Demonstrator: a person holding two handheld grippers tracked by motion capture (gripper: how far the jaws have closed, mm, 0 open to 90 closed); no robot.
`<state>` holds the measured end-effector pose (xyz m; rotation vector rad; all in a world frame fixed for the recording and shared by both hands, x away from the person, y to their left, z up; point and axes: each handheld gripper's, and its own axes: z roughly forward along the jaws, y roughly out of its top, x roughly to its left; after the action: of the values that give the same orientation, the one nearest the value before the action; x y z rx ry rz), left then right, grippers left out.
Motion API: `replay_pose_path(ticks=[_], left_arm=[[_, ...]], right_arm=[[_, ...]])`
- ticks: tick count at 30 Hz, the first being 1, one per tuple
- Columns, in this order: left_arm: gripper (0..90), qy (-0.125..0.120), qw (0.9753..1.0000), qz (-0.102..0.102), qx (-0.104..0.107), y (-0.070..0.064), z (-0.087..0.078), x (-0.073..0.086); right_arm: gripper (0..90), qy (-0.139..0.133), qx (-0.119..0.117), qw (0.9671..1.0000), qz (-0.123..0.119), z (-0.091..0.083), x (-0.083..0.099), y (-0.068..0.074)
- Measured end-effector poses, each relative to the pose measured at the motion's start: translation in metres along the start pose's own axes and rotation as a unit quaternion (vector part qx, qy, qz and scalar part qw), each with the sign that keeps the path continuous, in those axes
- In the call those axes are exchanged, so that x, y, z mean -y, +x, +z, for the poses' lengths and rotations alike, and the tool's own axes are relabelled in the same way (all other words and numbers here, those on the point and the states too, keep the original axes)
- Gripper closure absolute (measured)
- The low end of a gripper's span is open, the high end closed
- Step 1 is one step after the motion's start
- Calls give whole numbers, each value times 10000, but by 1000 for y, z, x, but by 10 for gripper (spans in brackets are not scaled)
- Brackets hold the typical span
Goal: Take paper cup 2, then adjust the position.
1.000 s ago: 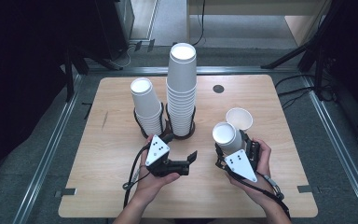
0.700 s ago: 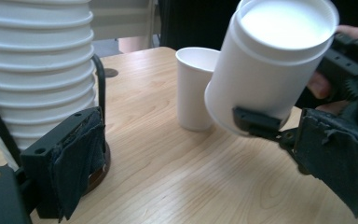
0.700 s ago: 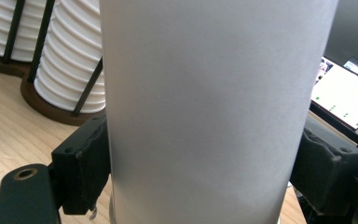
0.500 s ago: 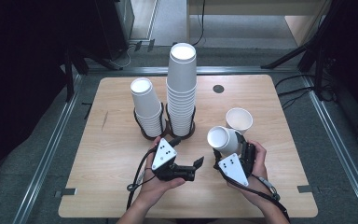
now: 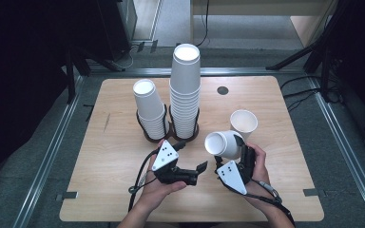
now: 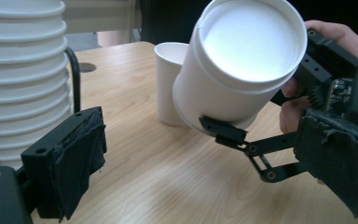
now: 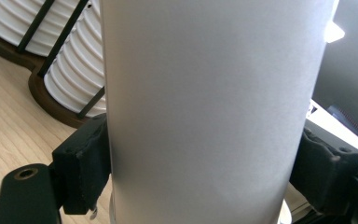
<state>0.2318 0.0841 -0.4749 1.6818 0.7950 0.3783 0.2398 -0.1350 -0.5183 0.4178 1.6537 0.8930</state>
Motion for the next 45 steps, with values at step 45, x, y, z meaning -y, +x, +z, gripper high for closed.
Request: replay_pose_path(ticks=[45], left_arm=[[81,364,9992,-82,145,-11,5,-1]], right_arm=[[158,-649,-578,9870,-1351,-12,-15,25]])
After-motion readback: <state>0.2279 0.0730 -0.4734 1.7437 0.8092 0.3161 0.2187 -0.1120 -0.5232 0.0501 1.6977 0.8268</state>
